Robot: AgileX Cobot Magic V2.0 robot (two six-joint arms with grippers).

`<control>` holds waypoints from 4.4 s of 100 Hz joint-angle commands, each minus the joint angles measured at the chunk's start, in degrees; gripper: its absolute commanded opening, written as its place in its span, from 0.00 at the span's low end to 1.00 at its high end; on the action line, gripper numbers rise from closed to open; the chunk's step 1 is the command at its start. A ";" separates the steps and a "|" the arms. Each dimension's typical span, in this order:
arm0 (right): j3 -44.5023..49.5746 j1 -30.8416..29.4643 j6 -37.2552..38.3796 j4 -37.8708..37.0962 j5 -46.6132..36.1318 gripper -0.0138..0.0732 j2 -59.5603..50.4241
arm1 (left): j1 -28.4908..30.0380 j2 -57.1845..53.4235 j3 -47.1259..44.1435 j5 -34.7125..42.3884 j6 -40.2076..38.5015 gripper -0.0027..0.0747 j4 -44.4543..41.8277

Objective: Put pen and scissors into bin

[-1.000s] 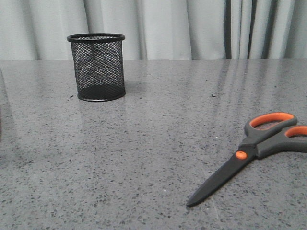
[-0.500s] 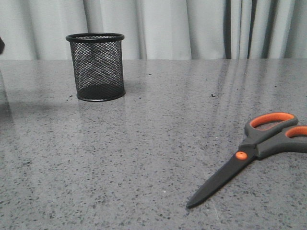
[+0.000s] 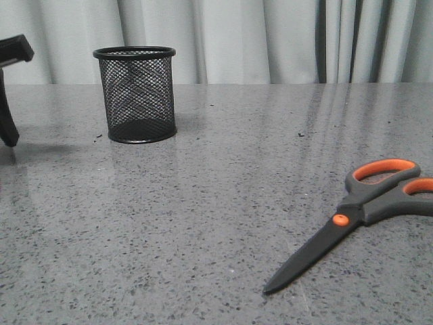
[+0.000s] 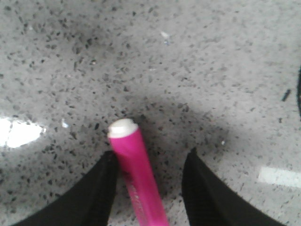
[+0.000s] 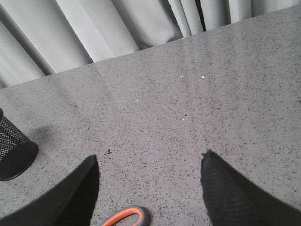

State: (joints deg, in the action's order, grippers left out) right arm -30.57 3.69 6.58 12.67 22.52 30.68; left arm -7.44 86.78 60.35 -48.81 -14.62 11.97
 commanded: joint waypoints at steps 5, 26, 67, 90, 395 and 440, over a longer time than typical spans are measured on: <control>-1.98 0.16 -0.20 -0.25 -4.04 0.64 0.78 | 0.13 0.10 1.61 0.71 -1.15 0.43 -0.39; -1.98 0.16 -0.20 -0.25 -4.04 0.64 0.86 | 0.03 3.50 1.61 -2.64 -0.81 0.40 -0.63; -1.98 0.16 -0.20 -0.25 -4.02 0.64 0.86 | 0.03 6.57 1.49 -7.75 7.26 0.13 -1.82; -1.98 0.16 -0.20 -0.25 -3.43 0.64 1.02 | 0.03 -2.20 4.42 10.87 17.90 0.01 6.98; -24.37 17.84 24.72 8.87 33.37 0.64 44.05 | -23.70 -36.26 8.95 13.52 108.35 0.48 89.39; -29.91 18.63 30.02 2.33 38.03 0.64 52.29 | -24.27 -40.97 6.07 13.03 108.35 0.48 89.39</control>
State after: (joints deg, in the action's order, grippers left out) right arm -59.08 21.72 35.73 17.13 60.31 82.21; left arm -31.32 46.51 65.82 -35.41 94.46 99.21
